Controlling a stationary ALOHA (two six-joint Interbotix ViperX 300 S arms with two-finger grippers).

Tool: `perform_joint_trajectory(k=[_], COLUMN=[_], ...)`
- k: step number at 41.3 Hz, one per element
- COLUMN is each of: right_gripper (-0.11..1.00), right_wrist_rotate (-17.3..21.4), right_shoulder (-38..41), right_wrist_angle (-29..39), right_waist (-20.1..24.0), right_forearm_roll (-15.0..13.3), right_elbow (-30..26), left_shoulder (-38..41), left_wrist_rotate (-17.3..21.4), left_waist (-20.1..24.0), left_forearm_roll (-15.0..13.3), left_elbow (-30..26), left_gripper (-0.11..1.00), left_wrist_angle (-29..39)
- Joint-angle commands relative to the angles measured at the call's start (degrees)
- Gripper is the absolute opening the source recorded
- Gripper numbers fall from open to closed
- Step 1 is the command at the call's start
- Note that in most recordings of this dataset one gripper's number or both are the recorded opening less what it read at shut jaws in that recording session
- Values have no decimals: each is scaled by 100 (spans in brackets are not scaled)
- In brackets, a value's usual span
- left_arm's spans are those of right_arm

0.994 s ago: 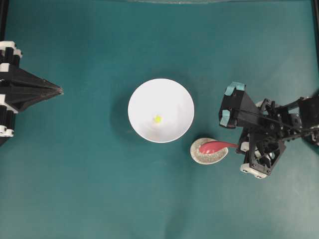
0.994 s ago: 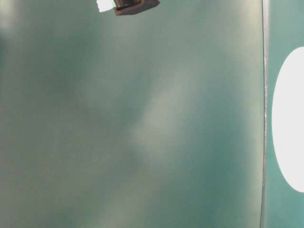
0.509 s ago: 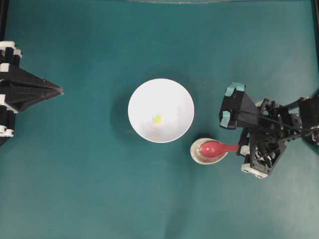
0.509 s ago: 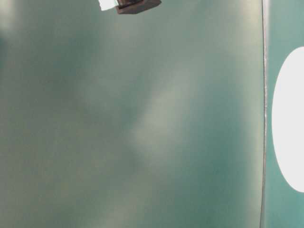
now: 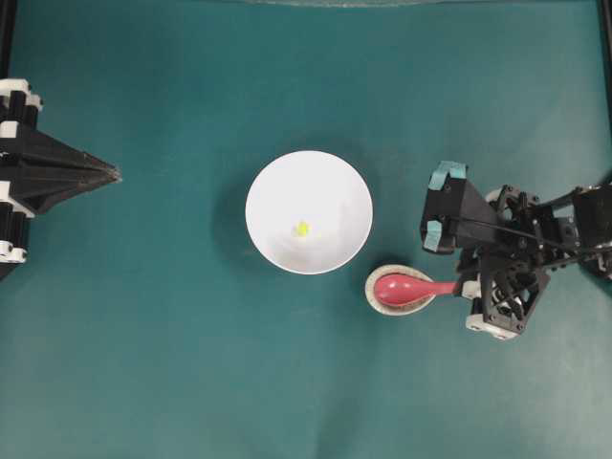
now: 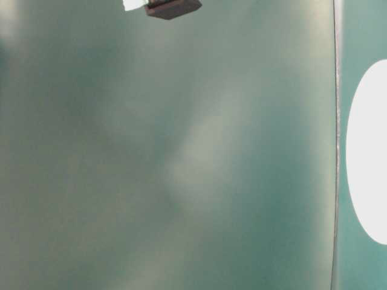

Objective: Scoop the yellow hexagonal prism block from the bowl with a spoon using the right arm.

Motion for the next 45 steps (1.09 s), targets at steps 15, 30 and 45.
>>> perform_joint_trajectory(k=[15, 30, 45], right_gripper=[58, 69, 69], right_wrist_rotate=[-79, -44, -26], right_shoulder=[-185, -308, -237], right_wrist_angle=[-782, -2013, -4254], right_waist=[237, 290, 290], right_forearm_roll=[-1679, -1951, -1934], right_elbow=[35, 519, 1626], left_shoulder=[0, 9, 53], left_wrist_rotate=[-26, -62, -18], left_waist=[0, 0, 0], left_forearm_roll=[18, 18, 18], left_elbow=[-185, -193, -176], left_gripper=[0, 0, 0], left_wrist_angle=[-62, -62, -26])
